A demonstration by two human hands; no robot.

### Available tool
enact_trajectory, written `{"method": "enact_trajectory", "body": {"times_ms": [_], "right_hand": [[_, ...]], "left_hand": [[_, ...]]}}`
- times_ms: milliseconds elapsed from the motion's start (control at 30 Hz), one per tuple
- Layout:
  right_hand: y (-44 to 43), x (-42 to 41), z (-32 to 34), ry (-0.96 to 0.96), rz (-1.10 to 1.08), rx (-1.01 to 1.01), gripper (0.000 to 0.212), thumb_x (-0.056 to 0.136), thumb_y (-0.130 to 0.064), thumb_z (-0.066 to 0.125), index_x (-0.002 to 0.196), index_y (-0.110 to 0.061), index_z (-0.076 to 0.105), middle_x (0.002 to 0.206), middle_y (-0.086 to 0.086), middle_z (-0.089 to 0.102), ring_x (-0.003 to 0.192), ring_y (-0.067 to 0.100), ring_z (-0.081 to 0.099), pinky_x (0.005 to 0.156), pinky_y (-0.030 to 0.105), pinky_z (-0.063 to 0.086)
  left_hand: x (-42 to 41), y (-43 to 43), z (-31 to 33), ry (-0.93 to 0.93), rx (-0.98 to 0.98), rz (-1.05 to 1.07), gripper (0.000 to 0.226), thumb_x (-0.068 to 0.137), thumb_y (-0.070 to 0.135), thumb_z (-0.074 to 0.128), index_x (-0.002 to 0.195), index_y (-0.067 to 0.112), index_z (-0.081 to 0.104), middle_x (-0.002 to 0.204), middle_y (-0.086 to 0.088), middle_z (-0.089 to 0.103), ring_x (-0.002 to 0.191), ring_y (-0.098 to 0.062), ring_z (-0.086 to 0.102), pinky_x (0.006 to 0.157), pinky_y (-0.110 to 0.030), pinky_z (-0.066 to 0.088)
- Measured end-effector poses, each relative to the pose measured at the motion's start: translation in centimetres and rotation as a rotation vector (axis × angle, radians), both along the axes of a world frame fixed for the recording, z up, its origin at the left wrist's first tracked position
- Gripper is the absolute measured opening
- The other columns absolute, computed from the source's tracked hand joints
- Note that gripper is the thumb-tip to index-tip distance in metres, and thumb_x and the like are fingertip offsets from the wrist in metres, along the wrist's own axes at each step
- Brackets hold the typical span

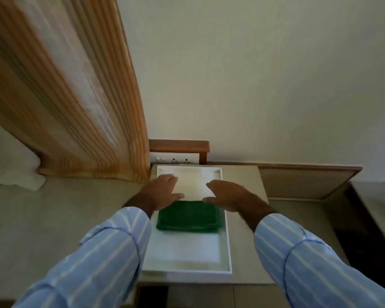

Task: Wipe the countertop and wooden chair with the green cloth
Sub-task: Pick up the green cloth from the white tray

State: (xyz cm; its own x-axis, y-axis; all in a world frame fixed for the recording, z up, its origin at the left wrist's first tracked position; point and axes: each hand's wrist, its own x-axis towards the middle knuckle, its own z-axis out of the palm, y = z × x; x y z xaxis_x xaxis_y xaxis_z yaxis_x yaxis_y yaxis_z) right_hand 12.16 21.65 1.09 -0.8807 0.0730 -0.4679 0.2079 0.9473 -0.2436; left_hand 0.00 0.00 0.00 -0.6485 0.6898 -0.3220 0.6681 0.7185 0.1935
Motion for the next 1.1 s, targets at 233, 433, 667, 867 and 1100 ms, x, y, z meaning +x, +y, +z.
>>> {"method": "enact_trajectory", "body": {"times_ms": [233, 433, 667, 867, 1100], "right_hand": [[-1.7, 0.1, -3.6, -0.052, 0.075, 0.071, 0.054, 0.105, -0.046, 0.058, 0.145, -0.011, 0.051, 0.142, 0.013, 0.056, 0.131, 0.03, 0.056, 0.109, 0.047, 0.05], [-2.1, -2.2, -3.3, -0.102, 0.053, 0.087, 0.045, 0.098, -0.029, 0.073, 0.135, -0.007, 0.062, 0.14, 0.015, 0.061, 0.132, 0.031, 0.059, 0.111, 0.041, 0.05], [-3.6, -6.5, 0.4, -0.116, 0.046, -0.123, 0.027, 0.095, -0.025, 0.069, 0.118, -0.01, 0.066, 0.121, 0.011, 0.067, 0.113, 0.027, 0.062, 0.094, 0.038, 0.053], [-11.4, -11.7, 4.9, 0.106, -0.041, -0.358, 0.041, 0.092, -0.023, 0.077, 0.13, -0.01, 0.067, 0.129, 0.012, 0.069, 0.122, 0.032, 0.065, 0.106, 0.047, 0.054], [-26.0, -16.7, 7.7, 0.172, -0.07, -0.693, 0.015, 0.091, -0.019, 0.083, 0.096, -0.009, 0.073, 0.098, 0.011, 0.077, 0.084, 0.022, 0.075, 0.061, 0.023, 0.062]], "left_hand": [[2.0, -0.2, -4.3, 0.047, -0.116, 0.067, 0.042, 0.098, 0.044, 0.053, 0.129, 0.016, 0.055, 0.131, -0.007, 0.052, 0.118, -0.027, 0.052, 0.095, -0.044, 0.05], [1.7, -0.2, -4.2, -0.11, 0.017, 0.213, 0.038, 0.094, 0.036, 0.064, 0.122, 0.011, 0.064, 0.123, -0.012, 0.06, 0.113, -0.028, 0.056, 0.093, -0.036, 0.046], [0.4, -5.6, -1.2, -0.497, 0.484, 0.589, 0.03, 0.09, 0.028, 0.072, 0.111, 0.008, 0.065, 0.113, -0.015, 0.069, 0.103, -0.031, 0.067, 0.087, -0.041, 0.057], [-1.9, -16.0, 2.9, -0.455, 0.844, 0.881, 0.022, 0.08, 0.018, 0.083, 0.097, 0.011, 0.069, 0.107, -0.02, 0.07, 0.096, -0.037, 0.07, 0.075, -0.05, 0.063], [-3.2, -31.5, 7.0, -0.312, 1.03, 1.07, 0.019, 0.072, 0.013, 0.089, 0.081, 0.022, 0.076, 0.086, -0.01, 0.073, 0.08, -0.032, 0.073, 0.067, -0.051, 0.064]]}}
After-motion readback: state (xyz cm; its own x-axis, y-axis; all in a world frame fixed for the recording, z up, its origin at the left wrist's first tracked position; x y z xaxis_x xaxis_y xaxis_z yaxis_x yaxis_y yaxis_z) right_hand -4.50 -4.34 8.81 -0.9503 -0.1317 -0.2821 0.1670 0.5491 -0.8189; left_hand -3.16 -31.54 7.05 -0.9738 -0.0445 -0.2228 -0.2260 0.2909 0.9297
